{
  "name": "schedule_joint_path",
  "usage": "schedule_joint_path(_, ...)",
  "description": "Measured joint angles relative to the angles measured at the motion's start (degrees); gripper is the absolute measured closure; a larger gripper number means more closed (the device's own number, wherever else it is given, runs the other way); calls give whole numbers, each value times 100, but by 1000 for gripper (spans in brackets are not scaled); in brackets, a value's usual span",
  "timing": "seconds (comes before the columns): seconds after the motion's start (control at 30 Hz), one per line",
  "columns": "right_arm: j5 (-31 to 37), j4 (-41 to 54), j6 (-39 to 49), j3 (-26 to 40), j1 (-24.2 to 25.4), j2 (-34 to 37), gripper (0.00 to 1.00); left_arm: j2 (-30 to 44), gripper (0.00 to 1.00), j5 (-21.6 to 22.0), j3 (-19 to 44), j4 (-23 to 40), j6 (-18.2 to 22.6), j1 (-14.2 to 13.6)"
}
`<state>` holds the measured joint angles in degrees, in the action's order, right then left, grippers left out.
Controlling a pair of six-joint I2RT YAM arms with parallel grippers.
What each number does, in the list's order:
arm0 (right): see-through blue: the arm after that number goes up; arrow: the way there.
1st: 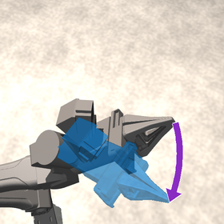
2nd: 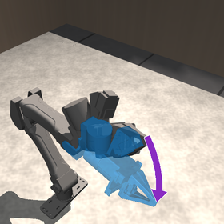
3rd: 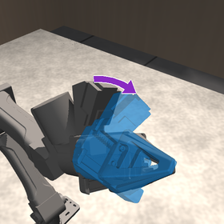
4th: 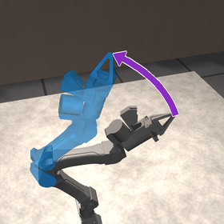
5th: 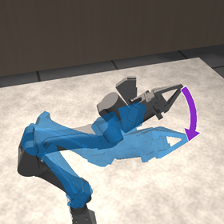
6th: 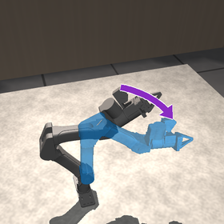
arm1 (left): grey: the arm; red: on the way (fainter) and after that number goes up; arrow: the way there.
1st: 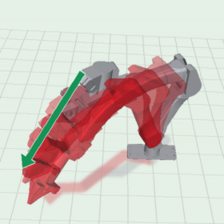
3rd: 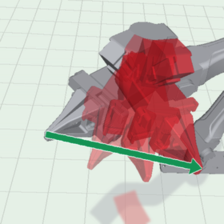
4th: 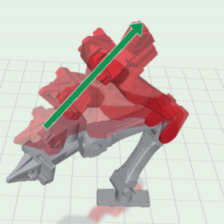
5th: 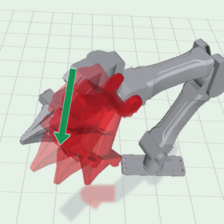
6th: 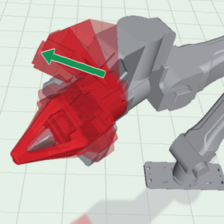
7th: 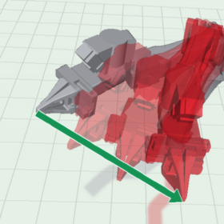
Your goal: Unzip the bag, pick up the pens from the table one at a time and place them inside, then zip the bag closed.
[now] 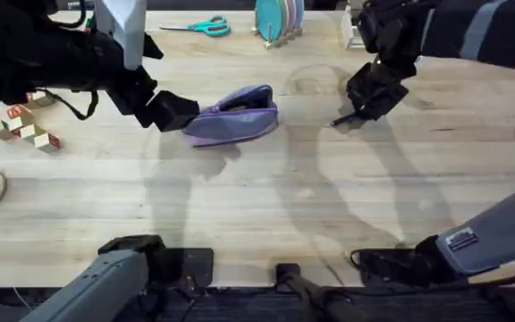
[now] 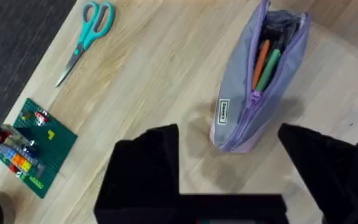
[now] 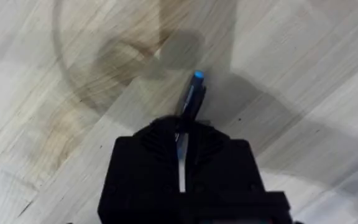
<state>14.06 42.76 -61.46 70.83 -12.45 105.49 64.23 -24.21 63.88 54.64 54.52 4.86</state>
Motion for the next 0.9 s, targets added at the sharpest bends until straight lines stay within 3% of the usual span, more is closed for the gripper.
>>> schedule_joint_path(0.3, -383, -143, 1142, 440, -26, 233, 966, 0, 7, 0, 0, 1, 0, 0)
schedule_joint_path(0.4, -600, -181, 1444, 784, -82, 267, 970, 0, 7, 0, 0, 1, 0, 0)
schedule_joint_path(0.43, -762, -196, 1609, 1171, -116, 210, 971, 0, 7, 0, 0, 1, 0, 0)
schedule_joint_path(0.7, -1219, -192, 1697, 1806, -280, -179, 970, 0, 7, 0, 0, 1, 0, 0)
schedule_joint_path(0.9, -1370, -181, 1721, 1908, -605, -225, 971, 0, 7, 0, 0, 1, 0, 0)
